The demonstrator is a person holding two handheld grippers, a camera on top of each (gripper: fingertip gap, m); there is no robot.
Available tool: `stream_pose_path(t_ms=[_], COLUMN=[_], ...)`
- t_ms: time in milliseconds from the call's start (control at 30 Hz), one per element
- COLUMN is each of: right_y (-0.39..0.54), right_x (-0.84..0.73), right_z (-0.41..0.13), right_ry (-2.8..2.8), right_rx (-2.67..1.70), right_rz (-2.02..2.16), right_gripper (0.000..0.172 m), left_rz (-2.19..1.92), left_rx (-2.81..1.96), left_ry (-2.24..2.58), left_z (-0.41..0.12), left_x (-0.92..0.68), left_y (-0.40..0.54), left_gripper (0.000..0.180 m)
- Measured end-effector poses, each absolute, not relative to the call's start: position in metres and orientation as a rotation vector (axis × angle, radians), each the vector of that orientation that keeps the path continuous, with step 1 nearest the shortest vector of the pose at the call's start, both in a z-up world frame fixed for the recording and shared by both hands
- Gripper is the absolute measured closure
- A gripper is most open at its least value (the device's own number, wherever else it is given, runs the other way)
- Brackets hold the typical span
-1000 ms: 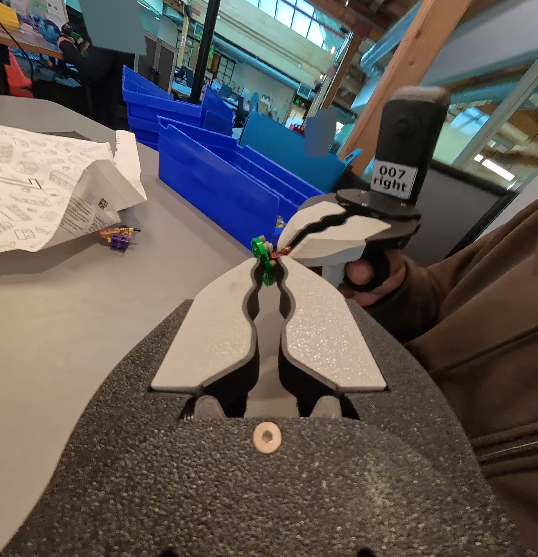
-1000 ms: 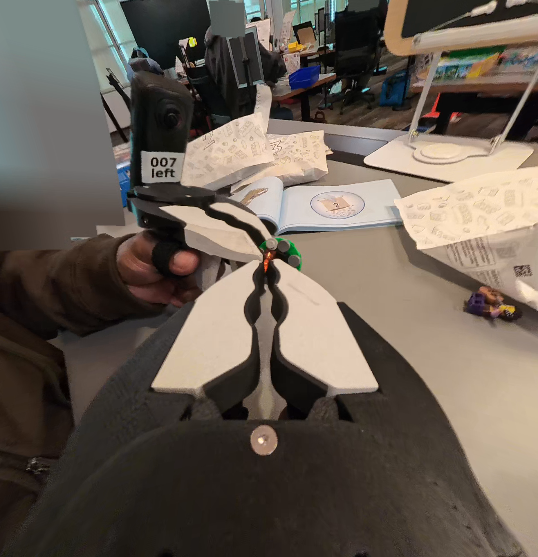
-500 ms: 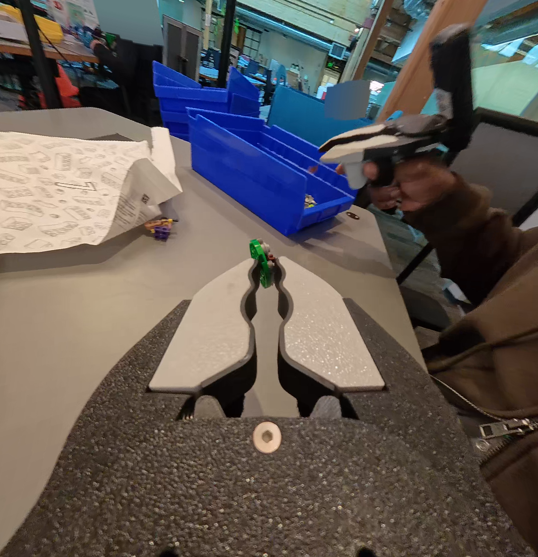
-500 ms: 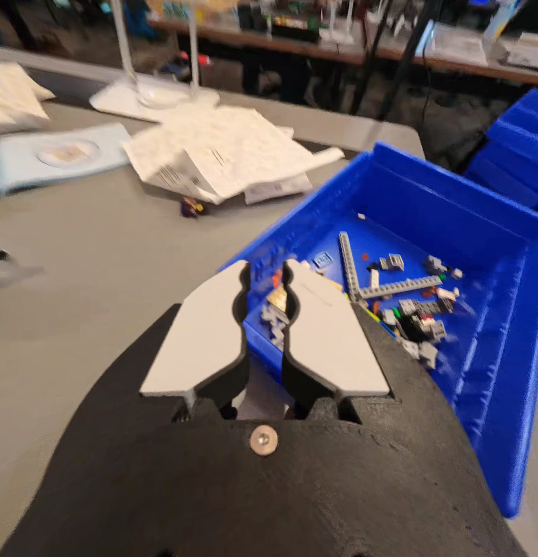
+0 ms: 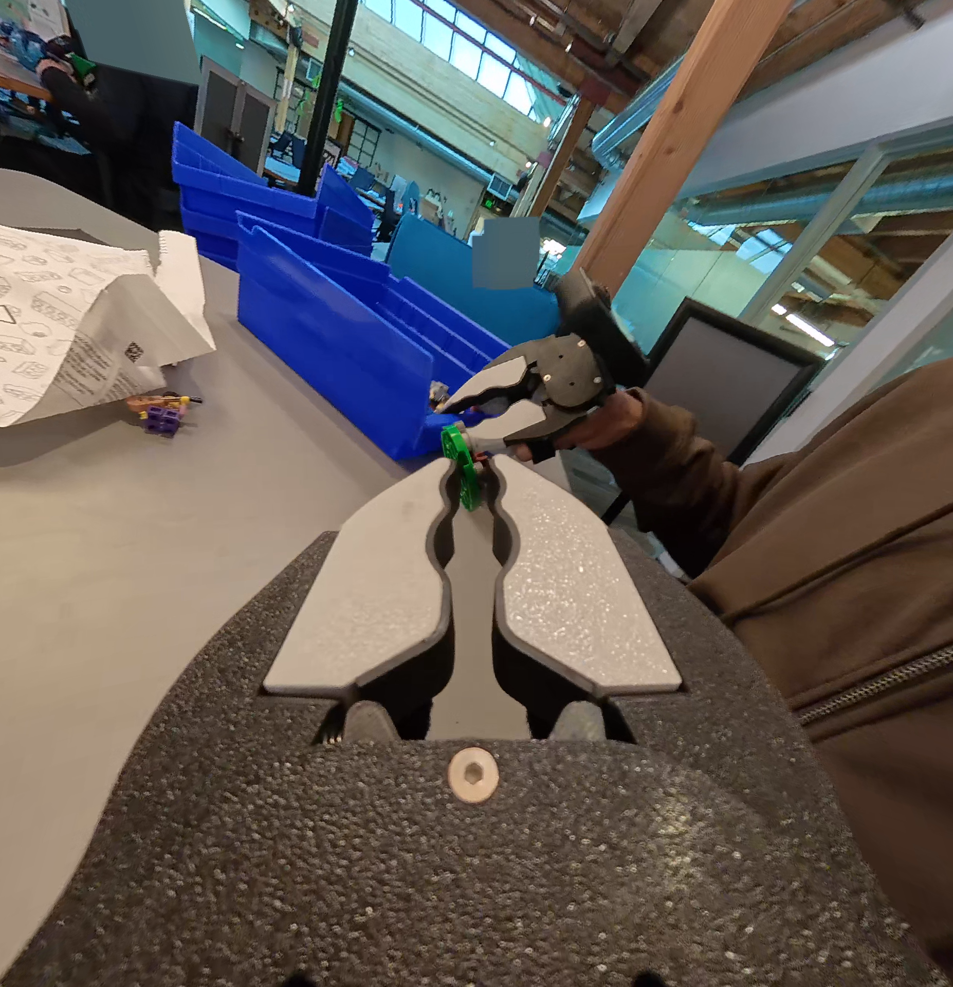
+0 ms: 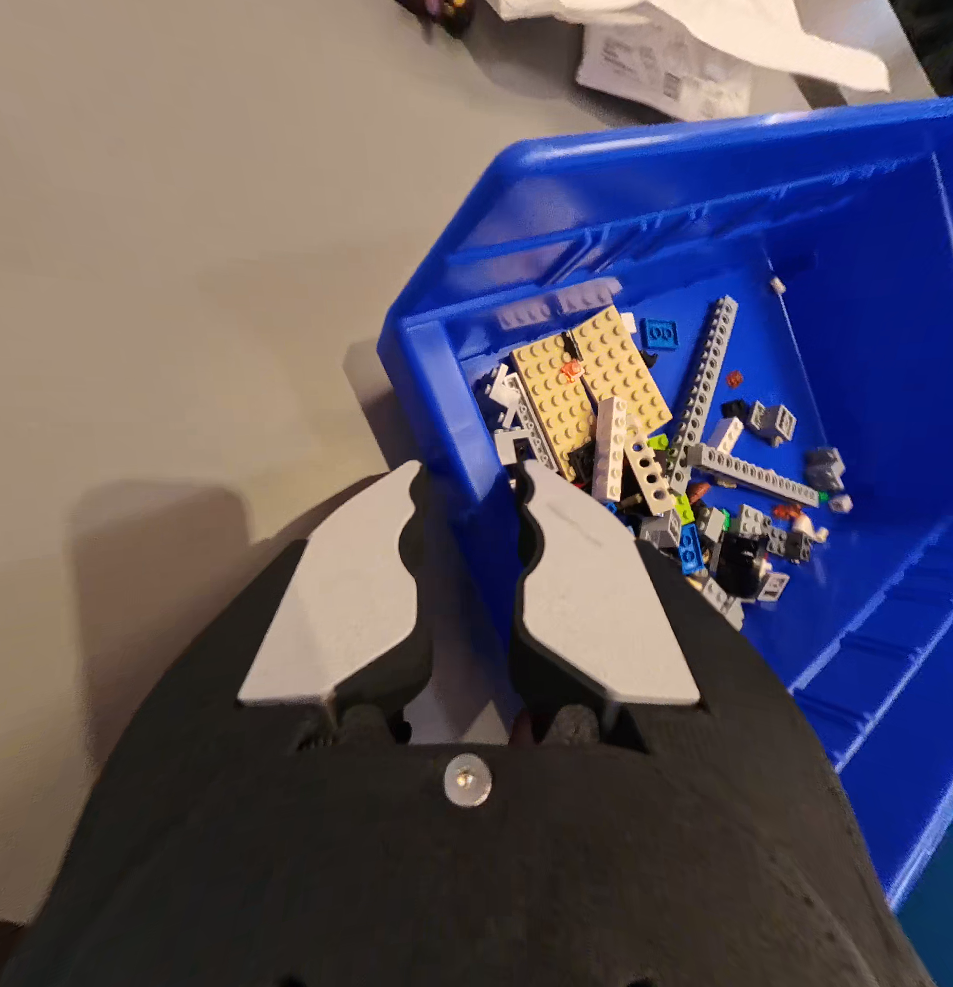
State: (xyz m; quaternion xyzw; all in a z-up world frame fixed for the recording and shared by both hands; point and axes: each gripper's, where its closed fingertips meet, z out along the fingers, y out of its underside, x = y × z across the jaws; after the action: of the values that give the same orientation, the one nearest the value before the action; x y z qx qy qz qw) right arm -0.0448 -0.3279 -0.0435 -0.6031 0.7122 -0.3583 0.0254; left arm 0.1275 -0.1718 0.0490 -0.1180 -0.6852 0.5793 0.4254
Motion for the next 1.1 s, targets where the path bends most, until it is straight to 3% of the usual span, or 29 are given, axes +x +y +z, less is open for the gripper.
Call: stream_pose_path(t_ms=[267,400,500,833,1100], right_y=[-0.227,-0.148,-0.120,-0.169,-0.193], right_x=[0.008,0.033,0.040,0.028,0.072], right_z=[-0.043,-0.040,-0.014,0.075,0.064], right_ry=[1.994,1.872,1.792,1.336,0.941], right_rx=[-1.909,-1.944,-1.896,-1.967,-2.172], right_rz=[-0.848,-0.650,-0.674,-1.114,-1.379], right_gripper=[0.141,0.114,0.117,0.125,0.109], left_rz=[1.435,1.453,1.461,1.465,1.355], left_rx=[-0.218,-0.234,-0.251,-0.367,-0.531], left_ry=[-1.626,-1.620,-1.642,-1.734,-1.997], left_z=[0.057,0.062,0.062,0.066,0.067], left_x=[0.123,0.113,0.104,0.087,0.072], left_y=[-0.161,-0.157,-0.154,-0.153,-0.201], left_gripper=[0.172,0.172,0.172,0.172,0.172])
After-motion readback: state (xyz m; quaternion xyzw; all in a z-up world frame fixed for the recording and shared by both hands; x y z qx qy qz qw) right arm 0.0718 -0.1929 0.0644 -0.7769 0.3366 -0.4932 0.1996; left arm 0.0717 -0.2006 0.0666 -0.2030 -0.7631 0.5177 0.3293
